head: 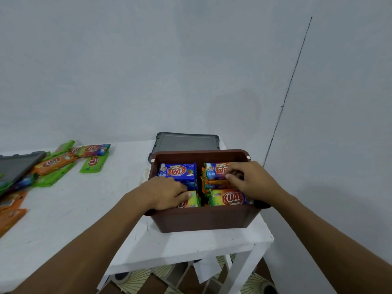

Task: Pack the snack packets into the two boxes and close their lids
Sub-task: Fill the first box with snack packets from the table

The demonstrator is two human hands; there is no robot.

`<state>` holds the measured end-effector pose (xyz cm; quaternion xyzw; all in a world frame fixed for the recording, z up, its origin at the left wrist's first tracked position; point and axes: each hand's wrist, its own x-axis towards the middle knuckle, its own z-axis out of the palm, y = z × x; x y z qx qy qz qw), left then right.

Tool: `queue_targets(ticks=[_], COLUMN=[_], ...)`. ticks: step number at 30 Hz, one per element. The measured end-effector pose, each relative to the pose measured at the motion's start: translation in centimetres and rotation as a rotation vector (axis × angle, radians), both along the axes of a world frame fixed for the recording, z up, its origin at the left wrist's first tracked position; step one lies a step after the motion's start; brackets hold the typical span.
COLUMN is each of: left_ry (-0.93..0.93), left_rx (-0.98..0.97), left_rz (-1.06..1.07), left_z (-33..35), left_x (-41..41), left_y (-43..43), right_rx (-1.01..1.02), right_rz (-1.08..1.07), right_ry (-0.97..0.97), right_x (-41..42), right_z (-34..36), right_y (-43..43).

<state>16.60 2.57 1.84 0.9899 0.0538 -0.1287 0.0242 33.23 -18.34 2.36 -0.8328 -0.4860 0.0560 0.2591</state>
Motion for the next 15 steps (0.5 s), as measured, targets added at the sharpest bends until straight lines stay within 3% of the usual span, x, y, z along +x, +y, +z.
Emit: queue_targets(ticks=[3,9,15], left_ry=[-0.031,-0.1,-0.236], left_rx=[0.024,0.006,-0.065], left_rz=[-0.01,0.026,0.089], left_z=[0.0,-0.1,0.1], left_x=[-1.0,-4.8,-8.9], left_y=[0.2,1.7,2.5], right_rx=[0.043,-0.028,0.068], right_rz=[0.028,0.12,0.177], right_ry=[0.115,0.098,0.157], right_x=[-0.5,-2.9,-6.1], right_z=[0.3,0.0,-0.3], right_y=[0.5,2.5,3.5])
